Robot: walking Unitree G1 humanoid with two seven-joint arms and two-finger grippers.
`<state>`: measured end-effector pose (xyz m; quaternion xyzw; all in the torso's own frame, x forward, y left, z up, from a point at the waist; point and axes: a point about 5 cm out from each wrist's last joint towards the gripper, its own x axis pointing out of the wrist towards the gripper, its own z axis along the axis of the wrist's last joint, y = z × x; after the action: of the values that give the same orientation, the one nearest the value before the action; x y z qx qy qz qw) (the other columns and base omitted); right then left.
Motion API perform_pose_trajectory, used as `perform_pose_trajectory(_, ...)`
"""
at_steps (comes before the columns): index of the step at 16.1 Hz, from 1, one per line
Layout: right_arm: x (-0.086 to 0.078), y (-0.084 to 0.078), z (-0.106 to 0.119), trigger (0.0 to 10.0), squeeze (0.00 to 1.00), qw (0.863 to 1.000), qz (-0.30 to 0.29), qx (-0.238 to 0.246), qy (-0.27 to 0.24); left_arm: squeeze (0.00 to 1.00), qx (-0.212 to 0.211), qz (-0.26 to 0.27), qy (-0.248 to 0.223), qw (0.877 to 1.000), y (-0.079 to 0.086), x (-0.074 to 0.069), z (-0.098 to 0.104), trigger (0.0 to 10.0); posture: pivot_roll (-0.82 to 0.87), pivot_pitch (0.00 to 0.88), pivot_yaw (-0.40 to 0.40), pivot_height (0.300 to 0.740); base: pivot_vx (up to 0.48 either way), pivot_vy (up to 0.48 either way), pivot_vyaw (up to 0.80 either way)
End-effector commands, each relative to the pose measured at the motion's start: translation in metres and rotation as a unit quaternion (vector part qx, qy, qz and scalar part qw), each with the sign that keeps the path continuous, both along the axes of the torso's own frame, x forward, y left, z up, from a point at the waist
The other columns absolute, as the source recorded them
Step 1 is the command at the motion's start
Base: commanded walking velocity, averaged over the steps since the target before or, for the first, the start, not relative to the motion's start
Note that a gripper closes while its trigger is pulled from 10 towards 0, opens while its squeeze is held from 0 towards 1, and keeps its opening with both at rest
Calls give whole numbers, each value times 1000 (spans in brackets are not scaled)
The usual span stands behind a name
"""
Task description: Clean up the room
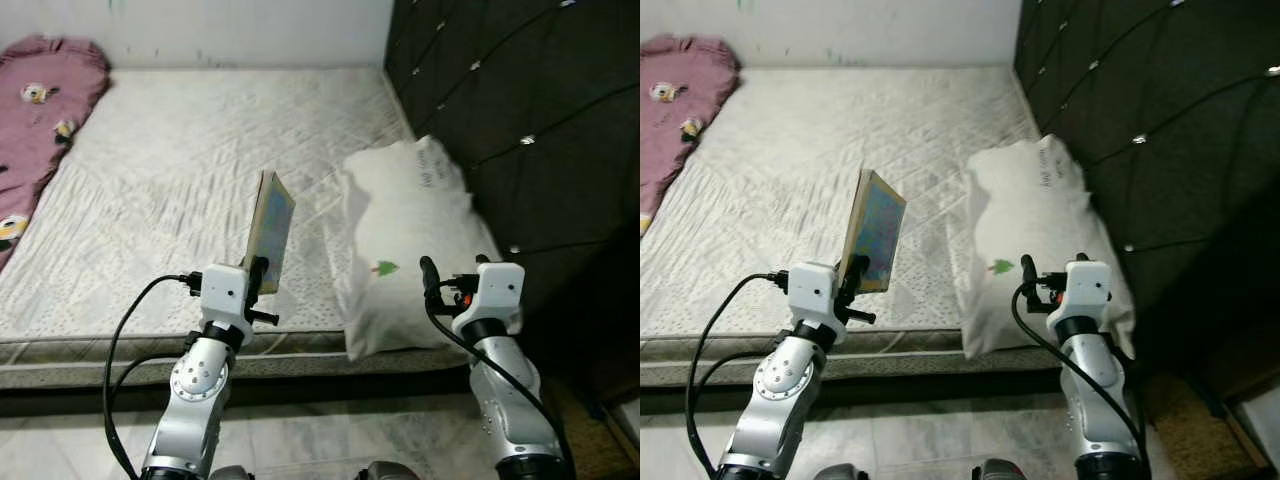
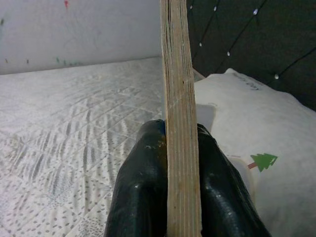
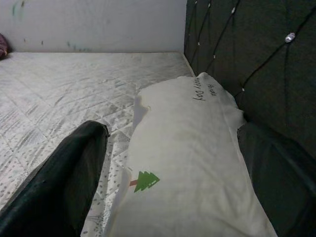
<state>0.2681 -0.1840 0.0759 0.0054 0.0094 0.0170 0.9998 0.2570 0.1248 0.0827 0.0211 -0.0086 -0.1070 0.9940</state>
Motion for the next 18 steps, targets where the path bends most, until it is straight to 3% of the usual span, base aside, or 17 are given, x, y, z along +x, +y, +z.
perform_pose_trajectory(1,0,6,3,10000,0,1000,7,2,-6,0,-1,5,-28,1000,8,1,11,10000,-37,47,8,740,0,0,0)
perform_pose_trajectory(18,0,5,2,10000,0,1000,9,-3,-5,0,-7,-2,-28,1000,6,0,11,10000,-39,53,2,740,287,0,0)
